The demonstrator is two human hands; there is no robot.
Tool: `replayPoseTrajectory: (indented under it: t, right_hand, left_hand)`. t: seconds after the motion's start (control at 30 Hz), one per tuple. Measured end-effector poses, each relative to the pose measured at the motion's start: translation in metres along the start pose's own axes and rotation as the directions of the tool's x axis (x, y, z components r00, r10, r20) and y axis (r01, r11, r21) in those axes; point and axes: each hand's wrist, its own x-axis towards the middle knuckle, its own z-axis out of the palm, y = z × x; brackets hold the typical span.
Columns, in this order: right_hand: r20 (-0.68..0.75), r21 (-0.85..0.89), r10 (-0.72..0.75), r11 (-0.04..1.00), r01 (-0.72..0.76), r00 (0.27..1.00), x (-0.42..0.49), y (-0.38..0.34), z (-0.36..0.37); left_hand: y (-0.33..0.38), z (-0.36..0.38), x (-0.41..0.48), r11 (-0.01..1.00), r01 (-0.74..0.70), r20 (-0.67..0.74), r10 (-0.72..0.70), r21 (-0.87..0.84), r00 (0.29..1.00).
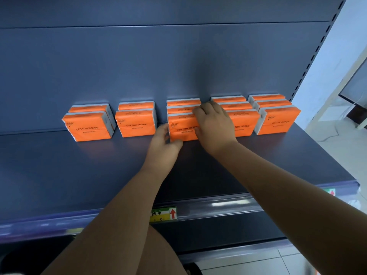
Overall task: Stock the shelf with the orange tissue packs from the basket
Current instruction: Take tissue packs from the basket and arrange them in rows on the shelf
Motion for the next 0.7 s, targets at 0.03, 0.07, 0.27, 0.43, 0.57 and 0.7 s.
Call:
replayPoseTrajectory:
  t: [0.03,0.07,0.27,0.43,0.57,0.7]
  right_hand:
    - [0.006,-0.011,0.000,1.000,0.000,1.000,-0.001,-0.002,0.000]
    - [0.011,-0.018,-0.002,1.000,0.002,1.000,-0.003,-0.005,0.001]
    - [-0.071,0.159,0.017,0.987,-0.005,0.997,-0.017,-0.036,-0.010]
    - [-0.009,0.307,-0.008,0.952,0.011,1.000,-0.022,-0.068,-0.023]
    - [-0.001,0.363,-0.043,0.931,0.040,0.999,-0.022,-0.093,-0.040]
    - [0.024,0.399,-0.121,0.911,0.102,0.992,-0.022,-0.137,-0.065]
  left_hand:
    - [0.000,-0.001,0.000,0.999,-0.006,-0.005,0.006,0.039,1.000]
    - [0.001,-0.001,-0.001,0.995,-0.020,-0.015,0.021,0.094,1.000]
    - [-0.003,-0.006,-0.011,0.742,-0.260,-0.073,0.383,0.618,0.921]
    - [-0.002,-0.021,-0.016,0.579,-0.181,-0.099,0.418,0.795,0.903]
    - [0.020,-0.049,-0.038,0.543,-0.029,-0.223,0.391,0.839,0.893]
    - [0.030,-0.099,-0.080,0.452,0.089,-0.322,0.470,0.887,0.822]
